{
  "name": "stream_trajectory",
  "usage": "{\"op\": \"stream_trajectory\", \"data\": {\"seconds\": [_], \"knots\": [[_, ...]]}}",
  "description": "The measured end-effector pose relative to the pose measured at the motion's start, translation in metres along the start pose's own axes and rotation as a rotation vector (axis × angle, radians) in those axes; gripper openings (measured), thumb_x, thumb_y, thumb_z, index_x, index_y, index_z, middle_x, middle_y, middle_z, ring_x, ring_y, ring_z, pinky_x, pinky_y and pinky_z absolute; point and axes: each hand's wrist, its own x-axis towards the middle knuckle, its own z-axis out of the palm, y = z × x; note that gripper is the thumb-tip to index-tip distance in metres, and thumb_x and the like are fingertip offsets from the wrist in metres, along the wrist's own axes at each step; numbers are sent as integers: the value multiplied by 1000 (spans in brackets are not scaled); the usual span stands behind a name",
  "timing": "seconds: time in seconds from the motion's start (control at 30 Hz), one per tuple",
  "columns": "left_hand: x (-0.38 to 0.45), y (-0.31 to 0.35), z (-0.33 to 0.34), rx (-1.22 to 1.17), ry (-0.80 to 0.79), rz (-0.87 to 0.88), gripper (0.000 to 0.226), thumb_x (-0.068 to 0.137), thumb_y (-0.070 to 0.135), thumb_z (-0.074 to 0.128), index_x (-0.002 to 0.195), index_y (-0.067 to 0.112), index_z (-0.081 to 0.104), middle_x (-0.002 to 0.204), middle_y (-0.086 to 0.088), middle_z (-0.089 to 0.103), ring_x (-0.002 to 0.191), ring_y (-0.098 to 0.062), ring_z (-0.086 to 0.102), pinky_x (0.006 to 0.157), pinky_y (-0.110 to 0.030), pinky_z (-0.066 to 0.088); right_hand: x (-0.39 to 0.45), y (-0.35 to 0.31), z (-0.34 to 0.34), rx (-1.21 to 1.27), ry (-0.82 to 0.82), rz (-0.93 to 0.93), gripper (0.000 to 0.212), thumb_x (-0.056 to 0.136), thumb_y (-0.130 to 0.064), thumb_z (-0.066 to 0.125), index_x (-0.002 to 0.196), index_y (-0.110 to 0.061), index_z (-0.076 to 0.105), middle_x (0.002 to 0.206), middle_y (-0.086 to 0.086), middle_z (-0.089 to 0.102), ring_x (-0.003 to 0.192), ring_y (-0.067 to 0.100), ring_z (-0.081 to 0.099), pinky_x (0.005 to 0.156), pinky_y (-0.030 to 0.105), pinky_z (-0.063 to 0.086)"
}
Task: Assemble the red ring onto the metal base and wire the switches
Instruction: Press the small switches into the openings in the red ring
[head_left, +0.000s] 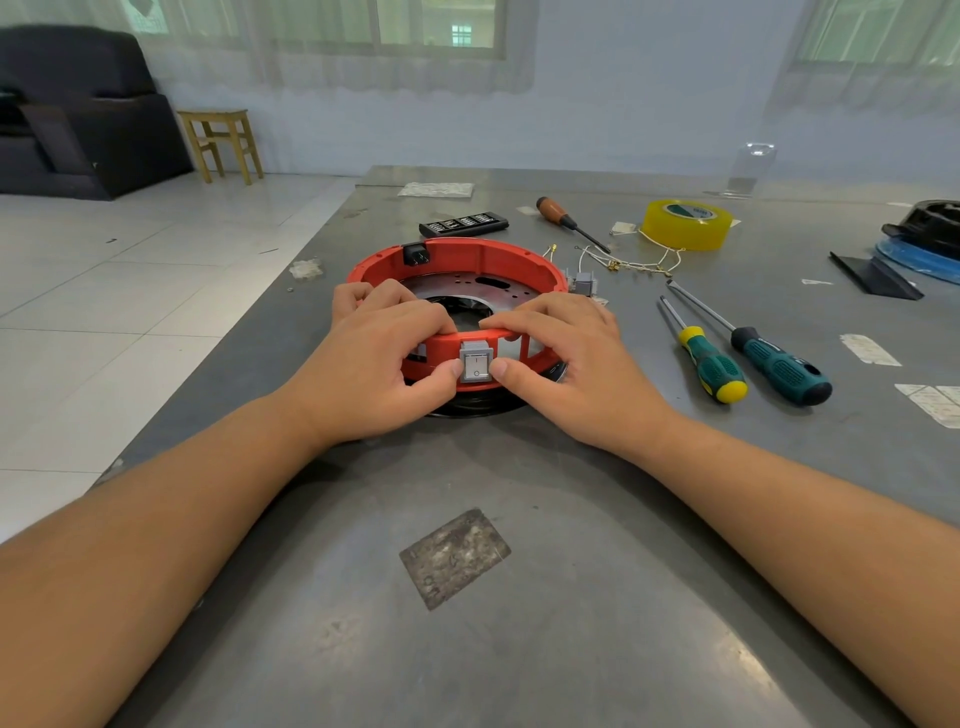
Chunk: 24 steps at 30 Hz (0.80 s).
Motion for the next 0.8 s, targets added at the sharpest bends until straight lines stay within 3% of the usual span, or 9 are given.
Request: {"op": "stream_trajectory", "data": {"seconds": [0.37,0.8], "knots": [[2,1,-1,-13,-15,13,36,89,50,45,91,19,63,80,5,56,88,-18,49,87,-36,30,1,0,-2,-22,8,-9,37,95,-41,67,131,-31,66,120,-13,61,127,9,46,114,33,20],[2,-1,-1,-51,-35,16,28,90,50,46,89,25,57,77,11,52,81,-13,45,81,-35,32,0,-1,-1,-54,33,-9,33,95,-44,64,126,-32,68,118,-13,63,123,6,47,114,35,20]]}}
